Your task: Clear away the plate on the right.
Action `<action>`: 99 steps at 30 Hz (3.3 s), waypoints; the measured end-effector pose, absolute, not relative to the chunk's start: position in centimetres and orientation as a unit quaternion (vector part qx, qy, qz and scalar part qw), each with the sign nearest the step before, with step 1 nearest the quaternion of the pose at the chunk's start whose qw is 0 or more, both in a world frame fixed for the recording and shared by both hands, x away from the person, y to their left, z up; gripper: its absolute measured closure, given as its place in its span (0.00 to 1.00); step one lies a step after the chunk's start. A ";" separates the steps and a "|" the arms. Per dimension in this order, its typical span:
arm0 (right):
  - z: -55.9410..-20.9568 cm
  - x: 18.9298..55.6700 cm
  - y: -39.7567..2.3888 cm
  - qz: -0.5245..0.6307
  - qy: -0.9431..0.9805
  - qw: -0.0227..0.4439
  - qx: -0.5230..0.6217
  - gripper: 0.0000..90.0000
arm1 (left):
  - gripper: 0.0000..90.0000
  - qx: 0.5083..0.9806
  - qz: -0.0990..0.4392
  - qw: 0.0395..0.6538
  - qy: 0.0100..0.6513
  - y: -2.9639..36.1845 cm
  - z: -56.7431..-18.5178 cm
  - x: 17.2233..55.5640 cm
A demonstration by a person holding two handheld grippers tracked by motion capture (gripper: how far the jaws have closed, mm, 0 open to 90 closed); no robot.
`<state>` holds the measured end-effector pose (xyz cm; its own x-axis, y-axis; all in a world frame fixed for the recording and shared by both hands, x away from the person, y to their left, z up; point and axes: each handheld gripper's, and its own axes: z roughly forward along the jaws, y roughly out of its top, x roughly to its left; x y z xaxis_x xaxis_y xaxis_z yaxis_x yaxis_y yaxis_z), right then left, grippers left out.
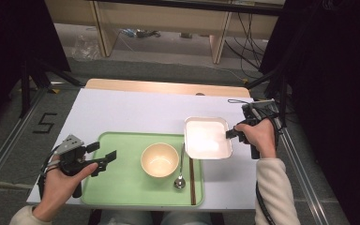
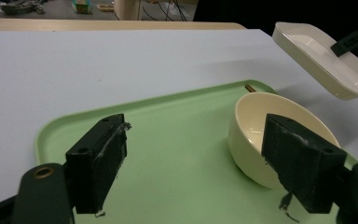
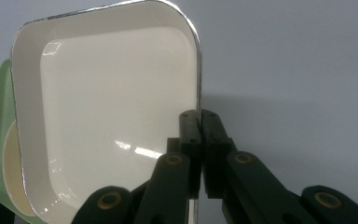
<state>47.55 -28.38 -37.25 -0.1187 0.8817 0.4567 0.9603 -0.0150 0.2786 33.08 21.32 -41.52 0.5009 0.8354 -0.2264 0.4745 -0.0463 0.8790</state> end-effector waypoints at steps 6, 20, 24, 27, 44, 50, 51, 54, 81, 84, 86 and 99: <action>-36.8 47.5 -27.0 -0.271 -0.697 0.080 -0.659 1.00 | 0.25 0.716 0.141 0.508 0.457 18.6 -40.8 34.1; -36.6 47.2 -22.7 -0.275 -0.737 0.067 -0.614 1.00 | 0.27 0.735 0.062 0.512 0.441 12.0 -39.8 38.1; -36.3 47.0 -21.6 -0.255 -0.729 0.087 -0.629 1.00 | 0.28 0.740 0.047 0.502 0.446 10.5 -40.0 38.7; -36.2 46.8 -21.0 -0.254 -0.724 0.095 -0.634 1.00 | 0.30 0.748 0.043 0.480 0.457 9.7 -40.2 39.2; -35.6 46.0 -19.0 -0.283 -0.758 0.042 -0.586 1.00 | 0.69 0.734 0.059 0.466 0.489 9.3 -39.6 40.1; -35.0 45.5 -18.4 -0.291 -0.757 0.042 -0.583 1.00 | 0.87 0.714 0.077 0.486 0.498 10.3 -38.7 40.3; -34.9 45.4 -18.2 -0.292 -0.755 0.045 -0.585 1.00 | 0.88 0.714 0.083 0.488 0.496 10.5 -38.5 40.4; -34.8 45.2 -17.9 -0.297 -0.766 0.050 -0.568 0.99 | 0.92 0.709 0.092 0.494 0.495 11.0 -37.6 40.6; -35.1 45.4 -21.9 -0.496 -0.706 -0.161 -0.479 0.45 | 0.93 0.666 0.066 0.484 0.563 20.5 -36.1 41.5; -35.7 45.4 -22.5 -0.489 -0.703 -0.172 -0.488 0.45 | 0.93 0.661 0.068 0.480 0.573 21.8 -36.4 41.2; -36.0 45.6 -22.6 -0.486 -0.702 -0.169 -0.492 0.45 | 0.93 0.660 0.068 0.475 0.578 22.5 -36.5 41.0; -35.8 45.7 -23.8 -0.488 -0.684 -0.173 -0.513 0.46 | 0.93 0.658 0.048 0.446 0.605 26.6 -38.6 40.1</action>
